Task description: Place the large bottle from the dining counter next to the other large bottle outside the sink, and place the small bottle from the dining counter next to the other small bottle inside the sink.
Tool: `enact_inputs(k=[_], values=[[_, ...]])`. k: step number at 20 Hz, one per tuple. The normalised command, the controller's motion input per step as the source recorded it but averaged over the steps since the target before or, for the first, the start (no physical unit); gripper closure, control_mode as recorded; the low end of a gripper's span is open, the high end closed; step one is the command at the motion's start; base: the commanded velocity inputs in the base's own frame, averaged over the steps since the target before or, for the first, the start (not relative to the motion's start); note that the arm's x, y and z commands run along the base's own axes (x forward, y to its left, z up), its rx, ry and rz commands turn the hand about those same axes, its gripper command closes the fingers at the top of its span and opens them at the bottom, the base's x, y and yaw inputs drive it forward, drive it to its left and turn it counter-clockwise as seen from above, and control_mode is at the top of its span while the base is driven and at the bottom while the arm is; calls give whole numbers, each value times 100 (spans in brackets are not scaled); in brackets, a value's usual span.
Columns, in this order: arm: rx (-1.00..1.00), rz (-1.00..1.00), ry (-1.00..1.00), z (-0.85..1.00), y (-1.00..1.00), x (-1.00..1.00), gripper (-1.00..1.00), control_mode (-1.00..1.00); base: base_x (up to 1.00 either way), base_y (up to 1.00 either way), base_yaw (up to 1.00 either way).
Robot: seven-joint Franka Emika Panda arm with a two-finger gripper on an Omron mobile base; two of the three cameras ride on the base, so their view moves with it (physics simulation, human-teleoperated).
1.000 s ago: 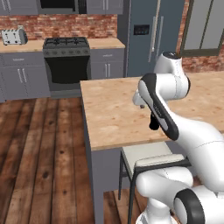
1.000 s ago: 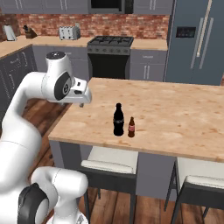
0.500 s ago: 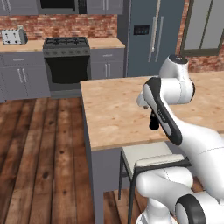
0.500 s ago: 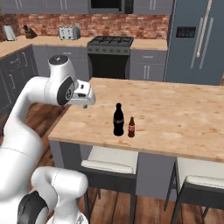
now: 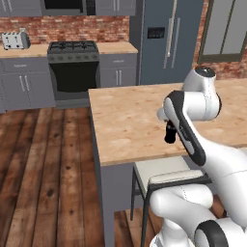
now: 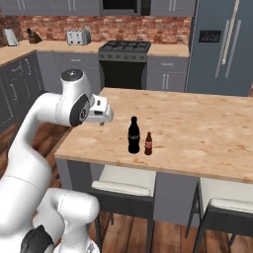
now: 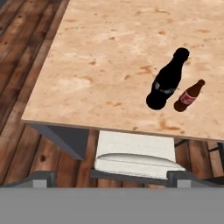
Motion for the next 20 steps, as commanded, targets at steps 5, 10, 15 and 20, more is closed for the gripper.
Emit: enact_inputs(k=[5, 10, 15, 20], values=[[0, 0, -8, -11, -19, -9, -100, -100, 0, 0, 0], [0, 0, -6, -7, -19, -1, -100, -100, 0, 0, 0], [0, 0, -3, -4, -16, 0, -100, -100, 0, 0, 0], [0, 0, 0, -6, -12, 0, -100, -100, 0, 0, 0]])
